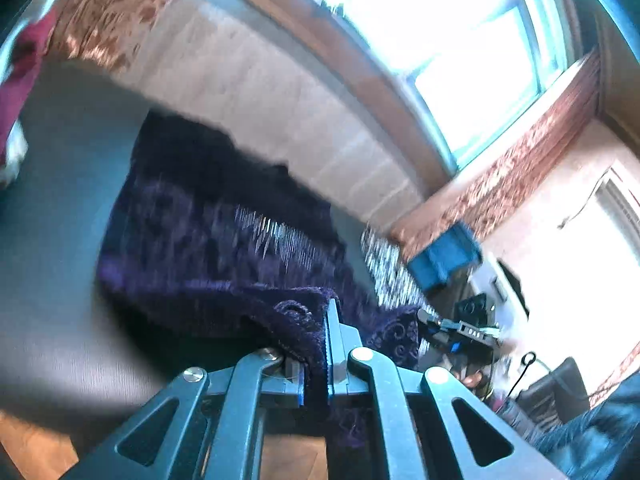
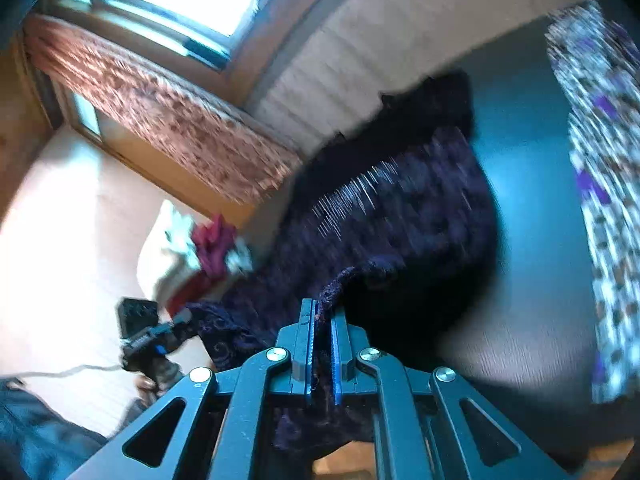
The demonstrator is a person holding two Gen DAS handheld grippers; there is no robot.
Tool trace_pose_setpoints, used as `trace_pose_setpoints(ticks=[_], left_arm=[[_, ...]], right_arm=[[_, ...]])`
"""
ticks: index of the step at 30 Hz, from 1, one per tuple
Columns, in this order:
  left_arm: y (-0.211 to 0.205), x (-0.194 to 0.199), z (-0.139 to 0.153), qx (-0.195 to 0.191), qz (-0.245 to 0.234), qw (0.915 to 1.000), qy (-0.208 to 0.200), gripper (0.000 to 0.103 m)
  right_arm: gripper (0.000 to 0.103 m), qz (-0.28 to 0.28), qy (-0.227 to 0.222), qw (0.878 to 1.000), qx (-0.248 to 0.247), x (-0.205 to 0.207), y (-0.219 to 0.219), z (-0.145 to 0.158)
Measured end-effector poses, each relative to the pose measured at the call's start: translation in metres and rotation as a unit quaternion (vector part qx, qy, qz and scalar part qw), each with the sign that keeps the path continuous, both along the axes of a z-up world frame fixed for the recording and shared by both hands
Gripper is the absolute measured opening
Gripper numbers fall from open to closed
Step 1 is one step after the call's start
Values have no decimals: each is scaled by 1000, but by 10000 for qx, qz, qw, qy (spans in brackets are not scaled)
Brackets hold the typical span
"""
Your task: Fold clothes
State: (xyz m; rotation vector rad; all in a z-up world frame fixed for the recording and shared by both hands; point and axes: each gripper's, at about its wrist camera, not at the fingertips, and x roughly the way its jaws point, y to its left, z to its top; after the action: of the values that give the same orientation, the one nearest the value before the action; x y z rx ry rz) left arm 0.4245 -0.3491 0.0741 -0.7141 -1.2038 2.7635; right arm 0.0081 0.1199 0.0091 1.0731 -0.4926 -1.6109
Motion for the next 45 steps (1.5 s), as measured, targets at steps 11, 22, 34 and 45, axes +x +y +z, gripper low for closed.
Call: trace_pose_setpoints(ticks=[11, 22, 34, 45], left_arm=[[-149, -154, -31, 243, 1151, 9920, -455, 5], [-143, -138, -126, 587, 844, 9844, -1427, 4], [-97, -78, -110, 845, 549, 9877, -1193, 4], [-95, -55, -87, 1261, 600, 9883, -611, 4]], right_arm=[[7, -956, 198, 9952, 7, -168, -107, 34], [4, -597, -222, 9931, 984, -174, -154, -60], [42, 11, -630, 9928, 1019, -85, -91, -54], [12, 567, 75, 9906, 1244, -65, -105, -32]])
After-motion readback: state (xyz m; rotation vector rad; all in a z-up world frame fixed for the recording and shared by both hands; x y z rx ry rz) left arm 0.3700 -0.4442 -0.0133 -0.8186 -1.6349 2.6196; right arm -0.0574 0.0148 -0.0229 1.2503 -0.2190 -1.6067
